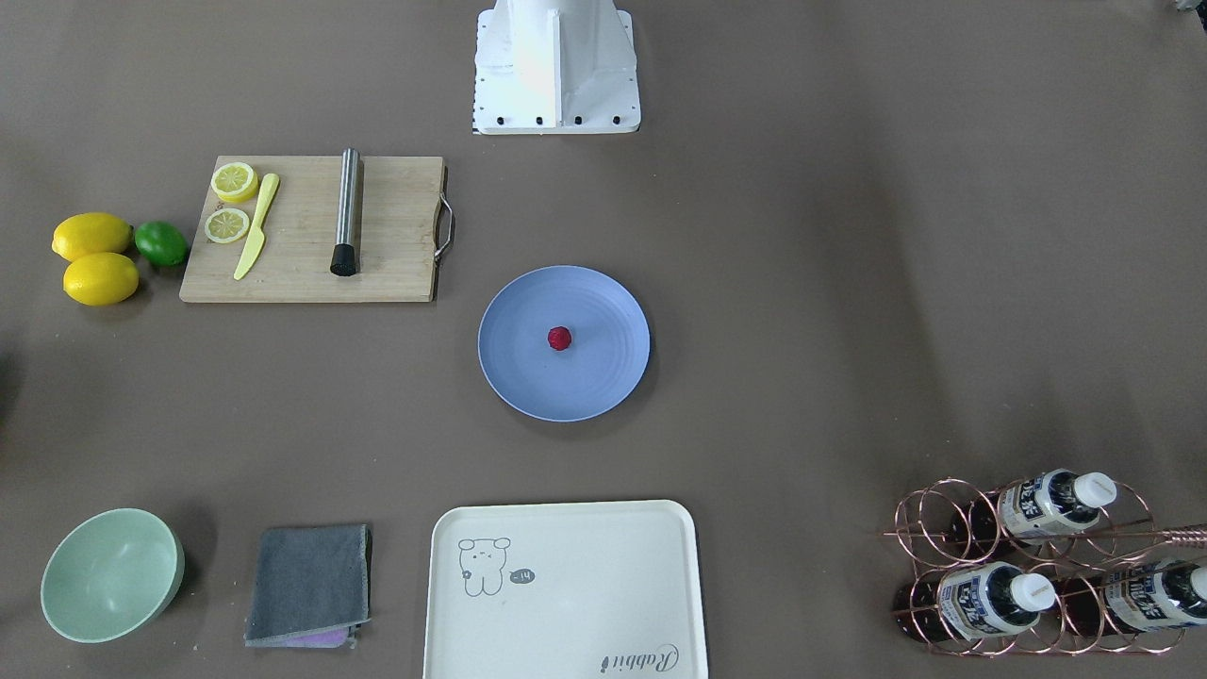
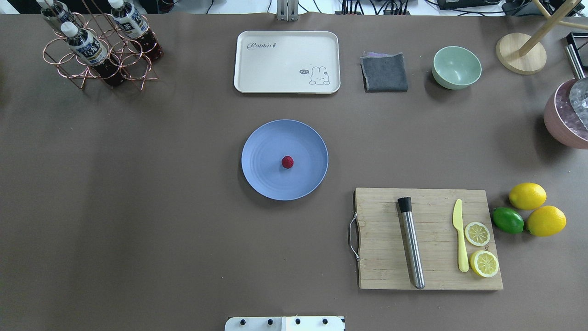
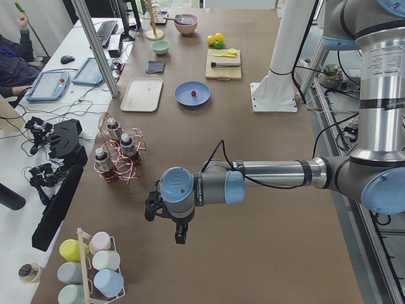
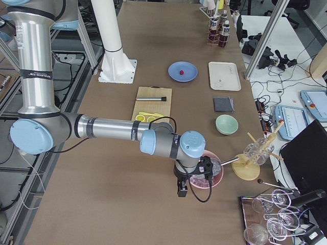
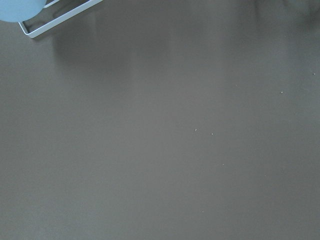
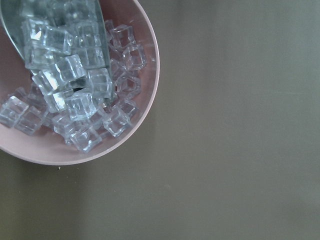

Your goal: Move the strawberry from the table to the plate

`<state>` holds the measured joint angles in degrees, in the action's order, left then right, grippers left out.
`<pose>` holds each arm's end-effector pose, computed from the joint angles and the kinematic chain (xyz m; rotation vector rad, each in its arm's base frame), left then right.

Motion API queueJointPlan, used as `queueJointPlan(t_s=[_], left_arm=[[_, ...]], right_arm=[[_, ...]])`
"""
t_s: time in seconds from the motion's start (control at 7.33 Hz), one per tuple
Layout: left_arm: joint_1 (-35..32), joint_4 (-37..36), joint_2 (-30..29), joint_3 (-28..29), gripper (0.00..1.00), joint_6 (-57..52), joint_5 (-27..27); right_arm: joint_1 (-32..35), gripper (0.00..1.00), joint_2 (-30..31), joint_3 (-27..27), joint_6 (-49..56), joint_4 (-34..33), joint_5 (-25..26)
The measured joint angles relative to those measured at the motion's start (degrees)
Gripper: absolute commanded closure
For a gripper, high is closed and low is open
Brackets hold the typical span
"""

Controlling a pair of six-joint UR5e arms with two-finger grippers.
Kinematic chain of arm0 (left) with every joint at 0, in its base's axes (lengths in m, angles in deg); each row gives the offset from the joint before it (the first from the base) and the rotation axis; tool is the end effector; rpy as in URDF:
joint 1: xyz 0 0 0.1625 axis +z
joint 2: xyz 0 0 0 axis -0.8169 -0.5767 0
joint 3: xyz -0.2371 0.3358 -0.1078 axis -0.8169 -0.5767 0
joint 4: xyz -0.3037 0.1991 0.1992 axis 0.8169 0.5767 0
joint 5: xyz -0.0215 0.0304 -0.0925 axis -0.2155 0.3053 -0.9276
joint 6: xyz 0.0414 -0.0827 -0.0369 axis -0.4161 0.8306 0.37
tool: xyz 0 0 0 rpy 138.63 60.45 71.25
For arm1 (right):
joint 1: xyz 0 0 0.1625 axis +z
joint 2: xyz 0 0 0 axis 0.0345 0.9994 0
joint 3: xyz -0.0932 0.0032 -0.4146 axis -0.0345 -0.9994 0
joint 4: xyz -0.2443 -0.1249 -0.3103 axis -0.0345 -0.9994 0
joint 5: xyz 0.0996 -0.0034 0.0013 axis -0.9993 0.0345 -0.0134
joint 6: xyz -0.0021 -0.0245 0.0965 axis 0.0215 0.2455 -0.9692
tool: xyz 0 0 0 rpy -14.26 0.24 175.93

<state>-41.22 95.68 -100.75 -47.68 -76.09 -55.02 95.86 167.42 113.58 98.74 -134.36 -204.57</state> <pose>-0.1080 -0.4489 0.6682 0.0488 0.8216 0.0349 0.1031 -0.4743 0.6879 -0.0366 -0.6870 -0.0736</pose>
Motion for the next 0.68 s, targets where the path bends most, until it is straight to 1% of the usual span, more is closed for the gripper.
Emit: queueJointPlan(t_s=[0.68], left_arm=[[-0.05,0.01,0.00,0.02,0.02,0.00,0.00]], right_arm=[[-0.02,0.00,1.00,-0.13,0.00,0.13,-1.29]])
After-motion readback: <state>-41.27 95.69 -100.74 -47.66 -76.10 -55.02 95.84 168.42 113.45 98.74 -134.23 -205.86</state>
